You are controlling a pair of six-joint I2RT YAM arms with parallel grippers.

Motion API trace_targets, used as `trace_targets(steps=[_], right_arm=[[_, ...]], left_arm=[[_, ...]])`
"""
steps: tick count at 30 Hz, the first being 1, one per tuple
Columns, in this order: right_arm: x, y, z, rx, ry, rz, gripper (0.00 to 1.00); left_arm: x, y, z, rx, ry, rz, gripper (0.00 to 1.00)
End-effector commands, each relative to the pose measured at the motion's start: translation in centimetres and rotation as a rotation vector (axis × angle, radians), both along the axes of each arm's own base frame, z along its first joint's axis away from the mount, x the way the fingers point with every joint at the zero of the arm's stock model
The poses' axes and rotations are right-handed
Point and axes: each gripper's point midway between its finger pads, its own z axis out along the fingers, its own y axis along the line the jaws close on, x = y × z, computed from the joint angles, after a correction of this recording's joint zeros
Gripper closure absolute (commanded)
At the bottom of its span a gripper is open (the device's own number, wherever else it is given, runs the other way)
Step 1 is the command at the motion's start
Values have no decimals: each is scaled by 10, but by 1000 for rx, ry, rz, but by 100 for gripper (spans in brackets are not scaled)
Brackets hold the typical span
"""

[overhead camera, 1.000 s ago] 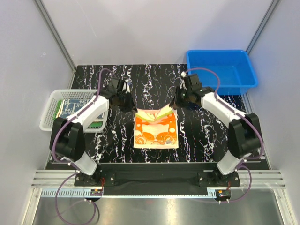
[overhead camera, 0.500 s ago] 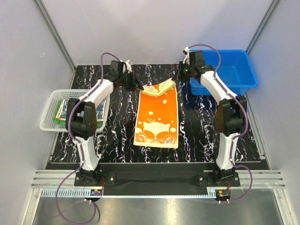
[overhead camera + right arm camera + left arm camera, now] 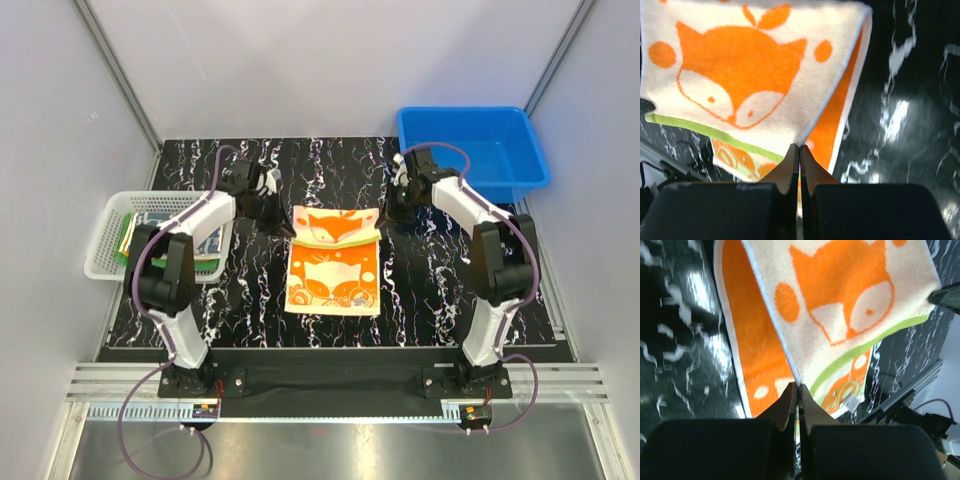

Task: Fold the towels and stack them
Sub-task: Fold the towel

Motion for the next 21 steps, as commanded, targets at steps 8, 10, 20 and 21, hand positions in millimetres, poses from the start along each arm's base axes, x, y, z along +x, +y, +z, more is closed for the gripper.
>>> trace_targets(steps=[8,10,20,21], right_arm=[[-99,-5,16,93,67,48,100],[-108,-3,16,114,53,54,100],[-165,21,-39,151,141,62,100],[-166,19,-43,141,142,58,100]], left_arm=[[-90,8,7,62,-8,-104,100],[-107,7,-3,56,24,-119,100],[-146,4,-37,92,63,-131,100],[-145,7,-40,110,59,-123,100]])
